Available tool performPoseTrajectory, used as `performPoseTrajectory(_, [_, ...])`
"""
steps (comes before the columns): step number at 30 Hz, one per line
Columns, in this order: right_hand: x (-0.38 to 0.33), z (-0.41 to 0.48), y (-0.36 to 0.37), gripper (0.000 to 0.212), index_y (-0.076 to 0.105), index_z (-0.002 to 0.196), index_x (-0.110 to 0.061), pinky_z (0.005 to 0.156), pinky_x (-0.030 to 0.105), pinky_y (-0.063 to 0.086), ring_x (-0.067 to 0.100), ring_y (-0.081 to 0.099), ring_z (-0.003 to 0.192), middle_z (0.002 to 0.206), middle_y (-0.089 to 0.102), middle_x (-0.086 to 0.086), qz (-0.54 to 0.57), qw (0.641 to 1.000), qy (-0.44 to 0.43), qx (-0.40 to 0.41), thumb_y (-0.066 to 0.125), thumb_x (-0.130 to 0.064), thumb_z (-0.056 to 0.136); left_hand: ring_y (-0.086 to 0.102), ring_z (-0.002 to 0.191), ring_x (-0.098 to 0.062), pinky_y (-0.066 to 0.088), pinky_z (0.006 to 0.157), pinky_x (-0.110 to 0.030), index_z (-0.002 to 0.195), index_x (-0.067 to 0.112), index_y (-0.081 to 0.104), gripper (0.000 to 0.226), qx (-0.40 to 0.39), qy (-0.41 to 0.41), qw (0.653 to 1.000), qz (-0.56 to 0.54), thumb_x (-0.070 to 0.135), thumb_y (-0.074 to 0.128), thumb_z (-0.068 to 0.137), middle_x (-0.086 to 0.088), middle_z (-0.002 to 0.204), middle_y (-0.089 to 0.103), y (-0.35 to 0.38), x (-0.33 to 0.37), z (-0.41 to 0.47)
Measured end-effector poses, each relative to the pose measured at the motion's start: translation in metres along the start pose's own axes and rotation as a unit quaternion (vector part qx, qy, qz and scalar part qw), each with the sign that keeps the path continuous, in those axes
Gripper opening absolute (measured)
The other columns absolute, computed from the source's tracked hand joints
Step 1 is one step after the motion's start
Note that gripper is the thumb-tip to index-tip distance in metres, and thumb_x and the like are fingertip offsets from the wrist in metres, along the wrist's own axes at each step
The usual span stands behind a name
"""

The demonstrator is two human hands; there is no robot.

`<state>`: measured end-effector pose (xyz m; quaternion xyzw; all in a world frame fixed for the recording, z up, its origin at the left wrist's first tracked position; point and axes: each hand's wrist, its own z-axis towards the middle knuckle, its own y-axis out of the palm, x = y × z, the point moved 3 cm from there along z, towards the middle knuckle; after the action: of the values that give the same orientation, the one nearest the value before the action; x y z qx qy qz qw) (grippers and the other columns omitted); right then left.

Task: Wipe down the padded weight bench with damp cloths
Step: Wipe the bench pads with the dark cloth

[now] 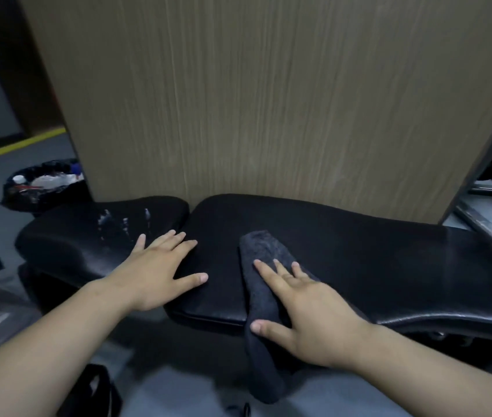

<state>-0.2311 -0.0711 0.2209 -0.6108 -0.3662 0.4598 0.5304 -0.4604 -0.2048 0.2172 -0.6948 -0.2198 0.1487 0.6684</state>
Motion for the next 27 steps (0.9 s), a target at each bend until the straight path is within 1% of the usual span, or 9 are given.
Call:
performPoseTrajectory(4, [-0.044,0.039,0.012,0.094,-0.014,0.153,-0.038,0.123,0.045,0.006,0.041,-0.007,0.149,0.164,-0.006,0.012,0.04,0.999,-0.027,-0.014,0.047,-0.068,0.088,0.0,0.152,-0.012,0.003,0.122,-0.052,0.157,0.03,0.018,0.08,0.024,-0.036,0.999,0.001,0.073,0.032,0.09,0.005,0.166,0.011,-0.004,-0.034,-0.002])
performPoseTrajectory(7, [-0.068,0.07,0.02,0.094,-0.013,0.153,-0.038,0.122,0.049,0.001,0.043,-0.013,0.147,0.163,-0.011,0.014,0.061,0.997,-0.045,-0.018,0.049,-0.065,0.088,0.001,0.152,-0.013,0.005,0.122,-0.052,0.156,0.029,0.02,0.077,0.032,-0.061,0.998,0.007,0.069,0.033,0.092,0.004,0.166,0.014,-0.008,-0.056,-0.002])
performPoseTrajectory(13, [-0.086,0.129,0.024,0.094,-0.001,0.155,-0.037,0.122,0.049,0.003,0.041,-0.009,0.149,0.164,-0.002,0.011,0.105,0.993,-0.045,0.002,0.052,-0.069,0.084,0.001,0.152,-0.012,0.005,0.122,-0.05,0.155,0.028,0.024,0.072,0.061,-0.073,0.995,-0.016,0.065,0.035,0.094,0.005,0.165,0.017,-0.016,-0.073,0.003])
performPoseTrajectory(18, [-0.096,0.174,0.03,0.092,0.001,0.156,-0.034,0.121,0.049,0.004,0.043,-0.005,0.148,0.164,0.003,0.015,0.072,0.997,-0.016,0.026,0.045,-0.073,0.085,0.001,0.152,-0.01,0.004,0.123,-0.049,0.155,0.028,0.024,0.062,0.076,-0.076,0.993,-0.04,0.054,0.034,0.1,0.007,0.165,0.016,-0.021,-0.08,0.012])
performPoseTrajectory(22, [-0.096,0.206,0.033,0.089,0.006,0.156,-0.034,0.121,0.049,0.003,0.044,-0.004,0.148,0.164,0.006,0.015,0.069,0.997,-0.006,0.036,0.048,-0.069,0.086,0.004,0.152,-0.01,0.005,0.122,-0.048,0.154,0.028,0.027,0.057,0.097,-0.093,0.989,-0.063,0.05,0.034,0.101,0.008,0.164,0.02,-0.024,-0.086,0.02])
performPoseTrajectory(27, [-0.071,0.233,0.025,0.082,0.014,0.155,-0.037,0.122,0.044,0.01,0.036,0.002,0.15,0.164,0.014,0.008,0.106,0.993,-0.018,0.043,0.052,-0.061,0.086,0.004,0.152,-0.008,0.005,0.123,-0.046,0.154,0.03,0.026,0.059,0.106,-0.088,0.988,-0.07,0.052,0.034,0.1,0.01,0.164,0.02,-0.024,-0.086,0.027])
